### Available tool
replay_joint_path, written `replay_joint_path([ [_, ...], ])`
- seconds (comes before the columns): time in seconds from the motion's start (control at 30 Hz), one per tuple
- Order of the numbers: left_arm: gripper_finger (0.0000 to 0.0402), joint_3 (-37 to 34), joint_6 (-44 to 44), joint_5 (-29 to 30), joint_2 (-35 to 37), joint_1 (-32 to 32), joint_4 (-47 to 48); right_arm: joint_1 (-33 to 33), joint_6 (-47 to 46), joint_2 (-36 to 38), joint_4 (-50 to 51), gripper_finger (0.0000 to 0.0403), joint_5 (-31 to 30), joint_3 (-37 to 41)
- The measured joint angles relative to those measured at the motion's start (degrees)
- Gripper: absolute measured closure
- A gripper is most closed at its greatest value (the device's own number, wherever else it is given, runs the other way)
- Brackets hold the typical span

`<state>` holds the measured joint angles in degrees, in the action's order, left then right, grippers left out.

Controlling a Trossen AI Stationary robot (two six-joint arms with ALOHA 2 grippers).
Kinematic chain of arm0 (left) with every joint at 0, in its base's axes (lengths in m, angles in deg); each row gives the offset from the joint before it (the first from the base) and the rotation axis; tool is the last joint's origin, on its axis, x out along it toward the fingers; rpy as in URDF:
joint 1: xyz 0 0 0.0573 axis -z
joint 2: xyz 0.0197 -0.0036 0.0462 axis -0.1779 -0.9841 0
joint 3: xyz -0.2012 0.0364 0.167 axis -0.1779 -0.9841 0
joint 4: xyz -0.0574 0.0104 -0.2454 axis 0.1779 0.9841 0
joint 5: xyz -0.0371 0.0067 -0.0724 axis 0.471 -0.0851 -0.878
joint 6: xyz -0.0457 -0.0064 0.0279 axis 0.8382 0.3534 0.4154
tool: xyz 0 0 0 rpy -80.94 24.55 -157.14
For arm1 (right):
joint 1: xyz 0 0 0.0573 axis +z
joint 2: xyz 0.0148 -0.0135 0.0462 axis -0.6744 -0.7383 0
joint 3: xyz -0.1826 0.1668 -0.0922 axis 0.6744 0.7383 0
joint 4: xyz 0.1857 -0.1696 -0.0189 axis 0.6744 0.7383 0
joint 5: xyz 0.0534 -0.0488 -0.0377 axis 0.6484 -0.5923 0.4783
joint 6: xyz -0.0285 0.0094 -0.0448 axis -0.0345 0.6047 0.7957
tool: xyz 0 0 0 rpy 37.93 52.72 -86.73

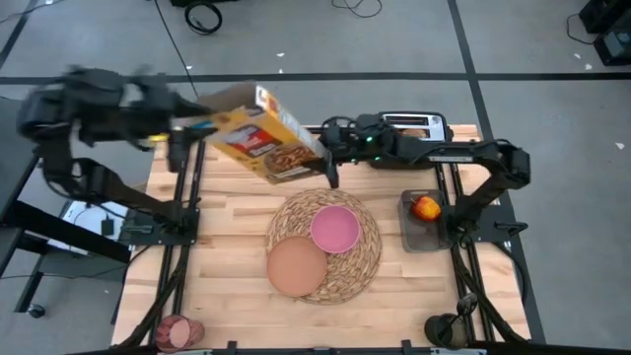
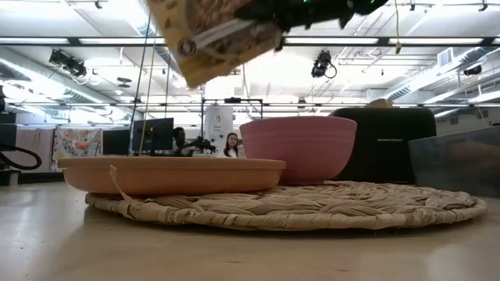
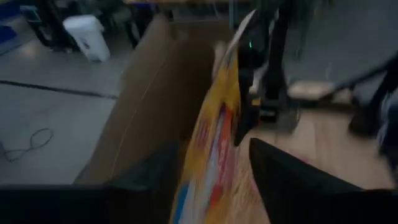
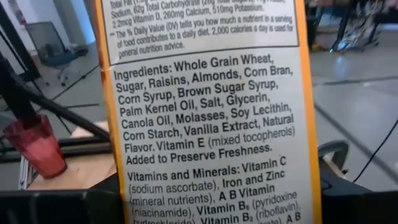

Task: Arrange a breakfast setting
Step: Pour the cereal from the yellow cereal box into the pink bowl

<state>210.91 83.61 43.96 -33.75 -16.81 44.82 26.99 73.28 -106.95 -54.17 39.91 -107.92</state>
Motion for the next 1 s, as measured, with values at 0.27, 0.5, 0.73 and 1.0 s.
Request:
replay_joint_path([
  [0.27,0.0156,-5.44,9.07,3.45,8.33,0.00,-2.71,-2.33,-1.77,12.17,-0.05,0.0178,0.06,-0.26],
  [0.5,0.0142,-21.86,10.25,2.56,10.64,-0.02,-16.59,-2.45,-3.80,18.98,-2.02,0.0178,-0.13,-0.26],
  [0.73,0.0088,-33.90,7.69,2.19,9.44,0.00,-29.91,-2.19,-5.92,22.18,-1.17,0.0178,0.26,-0.20],
  [1.0,0.0047,-34.56,8.21,2.13,5.72,-0.76,-33.21,-2.19,-6.85,24.01,-2.36,0.0178,2.31,-0.21],
])
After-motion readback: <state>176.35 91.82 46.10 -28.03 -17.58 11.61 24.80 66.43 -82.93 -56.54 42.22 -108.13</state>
